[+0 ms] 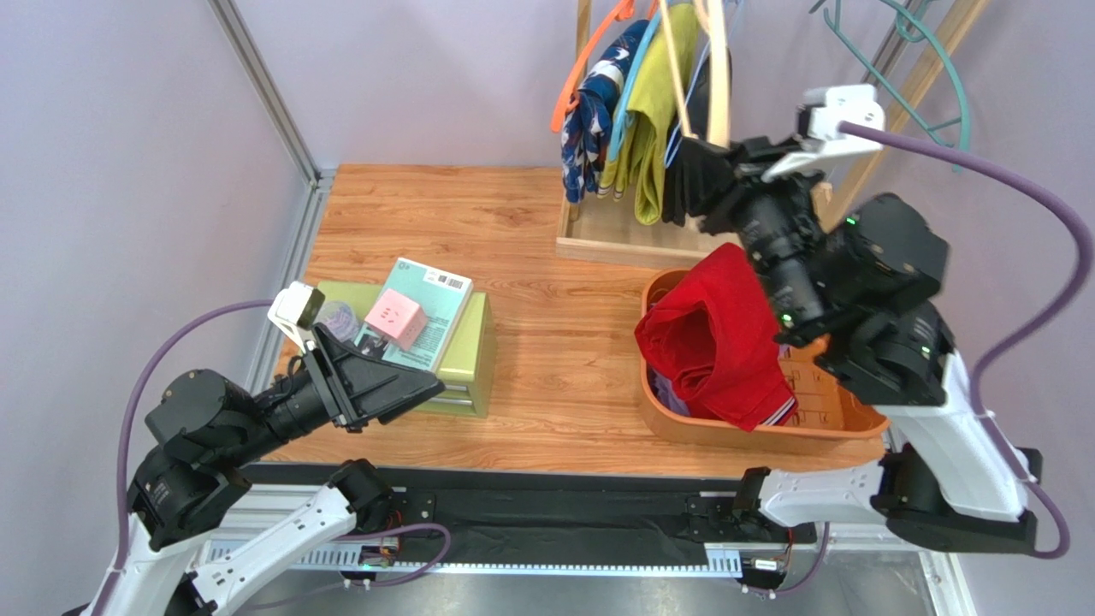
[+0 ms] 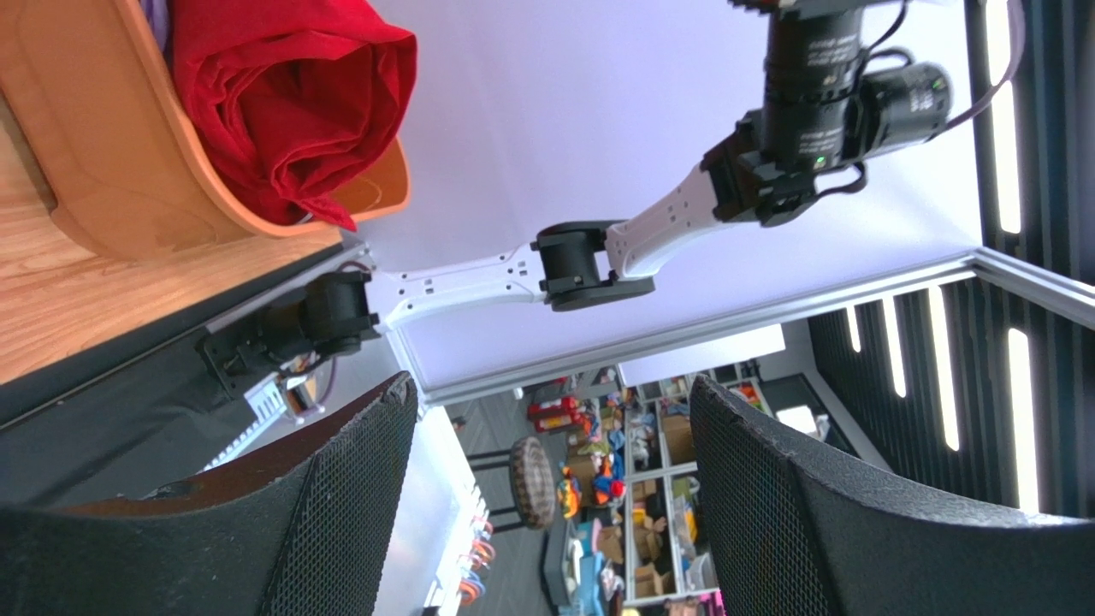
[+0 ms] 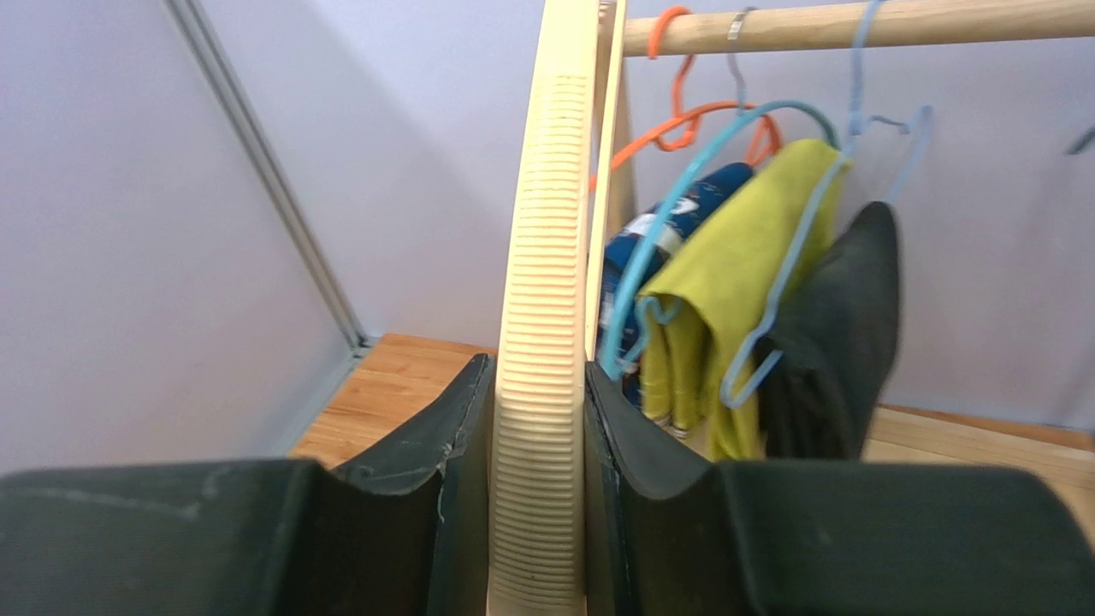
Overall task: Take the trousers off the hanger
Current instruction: Hang the hanger back to the clothesline with the right arm
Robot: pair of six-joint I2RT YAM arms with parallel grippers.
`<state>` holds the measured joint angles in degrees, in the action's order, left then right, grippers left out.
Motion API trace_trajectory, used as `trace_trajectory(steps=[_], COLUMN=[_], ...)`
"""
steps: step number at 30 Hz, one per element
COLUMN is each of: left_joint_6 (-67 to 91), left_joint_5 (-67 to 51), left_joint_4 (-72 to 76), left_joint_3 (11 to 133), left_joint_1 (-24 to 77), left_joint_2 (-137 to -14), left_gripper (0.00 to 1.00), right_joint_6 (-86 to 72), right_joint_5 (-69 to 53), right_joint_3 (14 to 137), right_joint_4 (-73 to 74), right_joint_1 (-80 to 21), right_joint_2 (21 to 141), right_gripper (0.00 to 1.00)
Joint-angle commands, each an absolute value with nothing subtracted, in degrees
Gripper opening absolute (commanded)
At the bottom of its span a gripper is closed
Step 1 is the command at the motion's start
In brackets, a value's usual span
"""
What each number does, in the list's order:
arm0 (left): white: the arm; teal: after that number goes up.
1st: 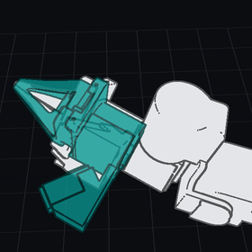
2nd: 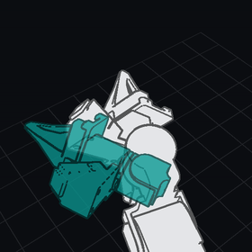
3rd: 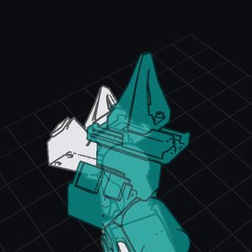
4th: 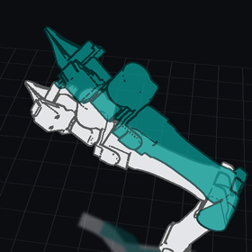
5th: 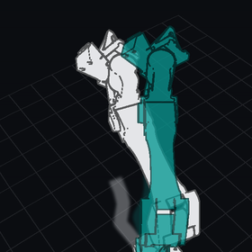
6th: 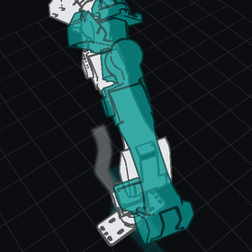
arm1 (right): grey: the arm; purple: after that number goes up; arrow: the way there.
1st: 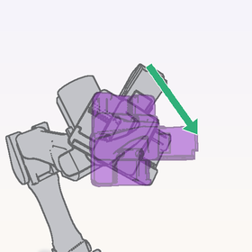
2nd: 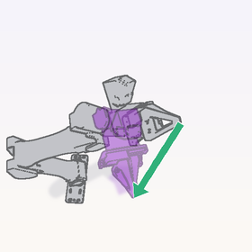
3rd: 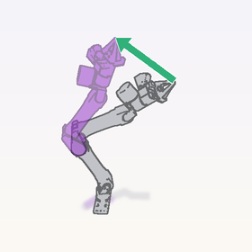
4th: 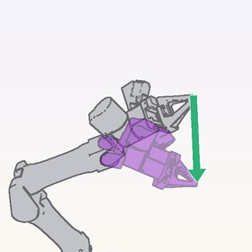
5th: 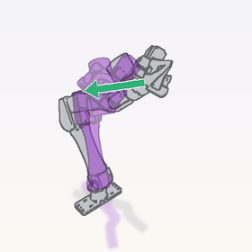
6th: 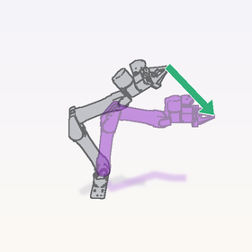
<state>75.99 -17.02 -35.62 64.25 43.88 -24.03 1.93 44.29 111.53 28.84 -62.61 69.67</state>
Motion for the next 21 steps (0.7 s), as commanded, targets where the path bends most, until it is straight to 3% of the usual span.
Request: trace_trajectory(steps=[1, 10, 21], left_joint_6=[76.2, 76.7, 76.7], left_joint_5=[-16.4, -21.0, -23.0], left_joint_4=[-35.6, -31.1, -29.2], left_joint_3=[64.2, 63.5, 64.3], left_joint_1=[43.8, 43.8, 43.8], left_joint_2=[-23.9, -28.8, -32.0], left_gripper=[0.82, 0.82, 0.81], right_joint_6=[10.1, 9.3, 3.8], right_joint_5=[48.4, 57.7, 57.8], right_joint_3=[105.8, 88.3, 77.4], right_joint_4=[26.0, 30.3, 31.7], right_joint_1=[-61.7, -61.4, -56.7], right_joint_2=[60.1, 43.7, 44.8], right_gripper=[0.00, 0.00, 0.00])
